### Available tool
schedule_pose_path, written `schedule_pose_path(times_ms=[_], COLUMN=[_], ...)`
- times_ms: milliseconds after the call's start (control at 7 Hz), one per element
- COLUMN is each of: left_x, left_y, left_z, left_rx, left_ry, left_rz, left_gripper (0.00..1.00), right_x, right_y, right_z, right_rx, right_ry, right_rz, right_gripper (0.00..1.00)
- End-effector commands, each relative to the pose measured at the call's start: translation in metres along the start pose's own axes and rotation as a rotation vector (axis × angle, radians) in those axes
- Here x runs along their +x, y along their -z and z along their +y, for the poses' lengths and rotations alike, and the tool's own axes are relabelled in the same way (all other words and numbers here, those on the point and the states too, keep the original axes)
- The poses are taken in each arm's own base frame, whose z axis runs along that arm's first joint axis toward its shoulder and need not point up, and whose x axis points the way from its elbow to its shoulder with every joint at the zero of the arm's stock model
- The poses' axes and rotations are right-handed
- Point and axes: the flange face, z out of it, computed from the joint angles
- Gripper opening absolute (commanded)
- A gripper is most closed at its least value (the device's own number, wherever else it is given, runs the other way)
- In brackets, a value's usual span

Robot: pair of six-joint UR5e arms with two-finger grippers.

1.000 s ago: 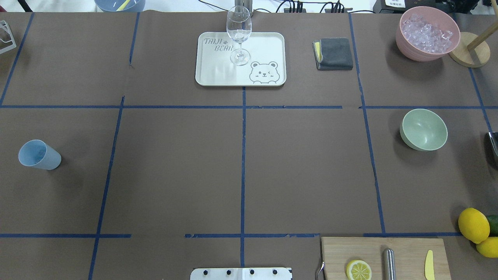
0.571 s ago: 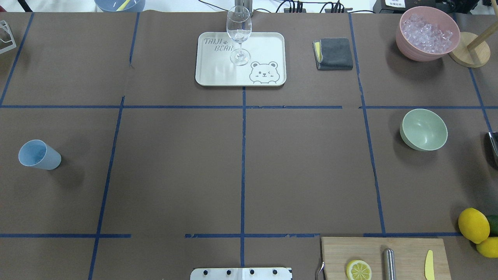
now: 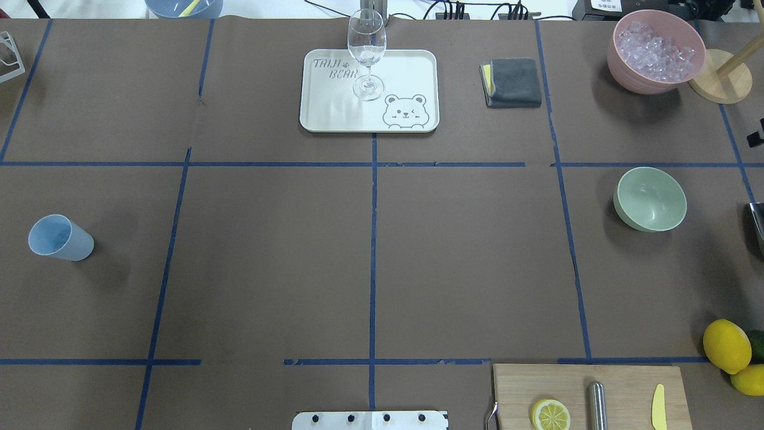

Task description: Pour ice into bowl

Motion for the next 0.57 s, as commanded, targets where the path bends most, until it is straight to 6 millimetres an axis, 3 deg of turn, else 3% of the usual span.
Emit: schedule_pose_path(times_ms=[0,286,429], left_x=[0.002,0.012,0.015], left_y=[0.006,-0.005,-0.011], left_z=[0.045,0.068,0.074], left_rx=[0.061,0.102,0.113], left_ry=[0.035,0.051,0.057], left_rz=[0.014,-0.011,-0.033], left_gripper=[1.0,1.0,1.0], right_x=[-0.023,-0.055,-0.057], right_y=[-0.051,-0.093,-0.11], right_z=[0.021,0.036,0.039], right_rx=[0.038,0.03,0.029], right_ry=[-0.036,-0.041,-0.055], right_rz=[0.015,0.03,0.052], right_gripper=[1.0,1.0,1.0])
